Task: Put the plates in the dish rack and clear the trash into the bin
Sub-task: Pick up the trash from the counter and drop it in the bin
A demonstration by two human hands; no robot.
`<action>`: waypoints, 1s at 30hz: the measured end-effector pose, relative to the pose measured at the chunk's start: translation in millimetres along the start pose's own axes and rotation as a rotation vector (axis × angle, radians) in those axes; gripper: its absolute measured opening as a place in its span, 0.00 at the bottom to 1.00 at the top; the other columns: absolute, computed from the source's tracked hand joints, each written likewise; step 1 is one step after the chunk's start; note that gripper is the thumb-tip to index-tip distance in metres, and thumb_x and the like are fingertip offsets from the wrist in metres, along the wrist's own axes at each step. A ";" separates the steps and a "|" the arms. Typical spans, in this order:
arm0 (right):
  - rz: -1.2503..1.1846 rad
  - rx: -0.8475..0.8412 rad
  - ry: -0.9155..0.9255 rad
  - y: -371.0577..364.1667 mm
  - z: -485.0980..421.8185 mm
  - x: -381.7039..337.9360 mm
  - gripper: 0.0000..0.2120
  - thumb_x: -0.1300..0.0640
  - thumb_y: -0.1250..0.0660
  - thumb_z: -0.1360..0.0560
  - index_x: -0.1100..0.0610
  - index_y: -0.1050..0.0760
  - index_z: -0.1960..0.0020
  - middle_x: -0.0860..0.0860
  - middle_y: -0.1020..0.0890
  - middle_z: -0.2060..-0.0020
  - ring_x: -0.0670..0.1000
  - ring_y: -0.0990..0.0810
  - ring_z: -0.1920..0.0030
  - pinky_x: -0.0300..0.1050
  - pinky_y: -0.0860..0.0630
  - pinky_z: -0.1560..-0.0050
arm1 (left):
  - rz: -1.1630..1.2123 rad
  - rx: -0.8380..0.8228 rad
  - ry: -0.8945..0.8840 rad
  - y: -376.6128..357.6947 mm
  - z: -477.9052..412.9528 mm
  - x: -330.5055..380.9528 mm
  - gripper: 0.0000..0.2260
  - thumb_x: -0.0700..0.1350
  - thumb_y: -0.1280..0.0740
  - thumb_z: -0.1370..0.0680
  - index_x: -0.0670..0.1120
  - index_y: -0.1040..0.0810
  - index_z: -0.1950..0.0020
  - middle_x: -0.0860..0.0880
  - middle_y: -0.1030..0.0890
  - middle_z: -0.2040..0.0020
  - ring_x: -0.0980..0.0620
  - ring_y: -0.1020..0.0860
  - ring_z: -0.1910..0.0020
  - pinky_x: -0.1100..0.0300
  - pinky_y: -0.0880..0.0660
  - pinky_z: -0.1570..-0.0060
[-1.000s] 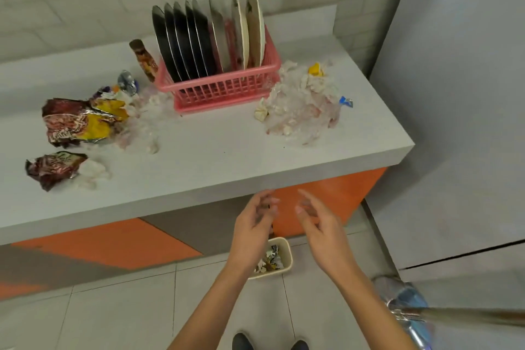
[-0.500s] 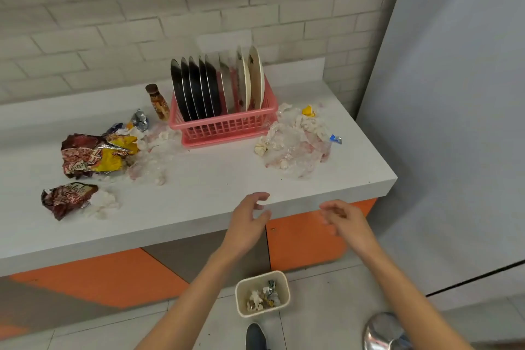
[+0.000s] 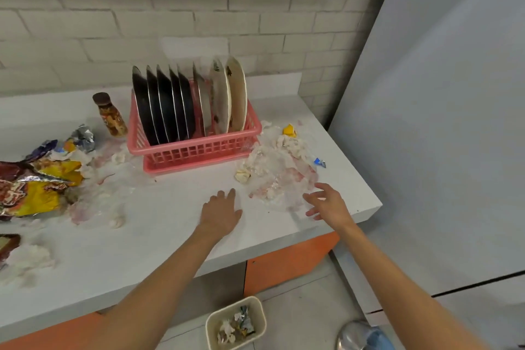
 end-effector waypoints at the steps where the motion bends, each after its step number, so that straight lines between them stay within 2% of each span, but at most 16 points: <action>1: 0.050 0.032 0.009 0.2 -6.5 -8.0 0.21 0.49 0.30 0.24 0.53 0.31 0.35 0.52 0.21 0.47 0.52 0.17 0.67 0.40 0.24 0.65 | -0.057 0.020 -0.020 1.8 -2.7 3.2 0.29 0.57 0.47 0.17 0.47 0.48 0.21 0.42 0.34 0.28 0.42 0.28 0.35 0.51 0.29 0.42; 4: 0.171 0.123 0.059 1.8 -24.8 -32.6 0.10 0.52 0.30 0.24 0.58 0.23 0.51 0.59 0.18 0.54 0.50 0.22 0.74 0.33 0.29 0.71 | -0.131 0.051 -0.071 14.5 -11.1 4.4 0.28 0.58 0.49 0.17 0.47 0.49 0.20 0.42 0.32 0.30 0.42 0.27 0.37 0.53 0.29 0.44; 6: 0.163 0.165 0.119 3.5 -29.7 -48.3 0.11 0.57 0.31 0.23 0.64 0.23 0.59 0.65 0.19 0.58 0.50 0.24 0.75 0.29 0.31 0.74 | -0.071 0.031 -0.089 14.9 -10.3 -1.9 0.28 0.59 0.49 0.17 0.48 0.48 0.20 0.43 0.31 0.29 0.43 0.27 0.36 0.53 0.29 0.42; 7: 0.151 0.177 0.142 3.9 -28.6 -57.1 0.10 0.58 0.32 0.23 0.64 0.23 0.59 0.64 0.20 0.61 0.49 0.24 0.75 0.29 0.31 0.73 | -0.006 0.021 -0.091 13.3 -9.5 -7.7 0.28 0.59 0.48 0.17 0.48 0.47 0.20 0.44 0.30 0.29 0.43 0.27 0.35 0.53 0.30 0.39; 9: 0.126 0.168 0.192 3.3 -22.7 -75.3 0.08 0.58 0.33 0.22 0.61 0.22 0.59 0.54 0.20 0.66 0.44 0.23 0.75 0.30 0.31 0.71 | 0.156 0.033 -0.101 15.0 -5.1 -18.6 0.28 0.60 0.48 0.18 0.50 0.44 0.21 0.46 0.32 0.26 0.45 0.30 0.31 0.53 0.33 0.34; 11: 0.100 0.142 0.253 3.2 -16.5 -90.5 0.09 0.59 0.34 0.22 0.60 0.23 0.60 0.49 0.20 0.68 0.40 0.21 0.71 0.29 0.31 0.66 | 0.364 0.112 -0.123 22.6 2.7 -23.0 0.26 0.59 0.45 0.18 0.51 0.40 0.22 0.49 0.33 0.25 0.48 0.32 0.28 0.54 0.36 0.31; 14: 0.000 0.116 0.311 6.6 -6.1 -104.9 0.09 0.60 0.34 0.22 0.62 0.23 0.59 0.53 0.17 0.67 0.50 0.18 0.68 0.37 0.29 0.64 | 0.840 0.206 -0.144 40.4 15.8 -17.2 0.21 0.55 0.39 0.19 0.54 0.33 0.27 0.54 0.28 0.29 0.54 0.26 0.35 0.58 0.31 0.35; 17: -0.104 0.060 0.330 1.4 5.0 -112.7 0.08 0.62 0.35 0.21 0.65 0.23 0.57 0.55 0.16 0.64 0.55 0.17 0.67 0.44 0.27 0.65 | 1.291 0.165 -0.169 62.0 24.8 1.7 0.19 0.53 0.36 0.21 0.61 0.33 0.30 0.59 0.26 0.34 0.57 0.25 0.37 0.56 0.24 0.40; 19: -0.113 -0.008 0.320 -11.6 10.0 -109.8 0.08 0.64 0.35 0.22 0.68 0.24 0.56 0.57 0.16 0.63 0.57 0.16 0.66 0.46 0.26 0.65 | 1.480 0.125 -0.207 74.0 27.7 16.0 0.23 0.53 0.32 0.22 0.63 0.34 0.29 0.59 0.26 0.35 0.58 0.24 0.38 0.56 0.22 0.44; 22: -0.159 -0.111 0.299 -37.2 13.1 -106.3 0.07 0.66 0.33 0.23 0.70 0.24 0.57 0.59 0.15 0.63 0.59 0.15 0.63 0.50 0.24 0.62 | 1.475 0.105 -0.308 83.8 29.9 33.8 0.25 0.53 0.29 0.27 0.67 0.31 0.32 0.62 0.26 0.33 0.61 0.25 0.36 0.58 0.23 0.41; 25: -0.277 -0.184 0.279 -60.4 18.8 -112.8 0.06 0.66 0.33 0.23 0.69 0.21 0.56 0.62 0.15 0.61 0.59 0.15 0.60 0.48 0.20 0.59 | 1.372 0.077 -0.393 81.8 34.5 54.6 0.25 0.47 0.28 0.25 0.64 0.30 0.31 0.62 0.28 0.30 0.63 0.28 0.34 0.70 0.26 0.46; 28: -0.349 -0.226 0.252 -76.8 21.0 -117.2 0.06 0.66 0.33 0.23 0.67 0.19 0.50 0.62 0.15 0.58 0.60 0.14 0.57 0.49 0.18 0.53 | 1.418 0.115 -0.381 74.8 37.6 60.4 0.27 0.38 0.27 0.26 0.54 0.28 0.30 0.57 0.22 0.35 0.59 0.23 0.38 0.64 0.23 0.48; 30: -0.381 -0.279 0.235 -85.3 22.9 -117.9 0.07 0.66 0.34 0.23 0.66 0.19 0.47 0.62 0.15 0.55 0.60 0.15 0.53 0.53 0.18 0.49 | 1.404 0.215 -0.302 76.3 36.2 48.0 0.24 0.35 0.28 0.25 0.53 0.25 0.33 0.55 0.19 0.39 0.56 0.20 0.43 0.60 0.20 0.52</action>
Point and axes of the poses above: each hand's wrist, its own z-axis away from the middle knuckle, its own y-axis out of the back of the hand, x = y × z, the point moved 8 cm from there along -z, towards the middle knuckle
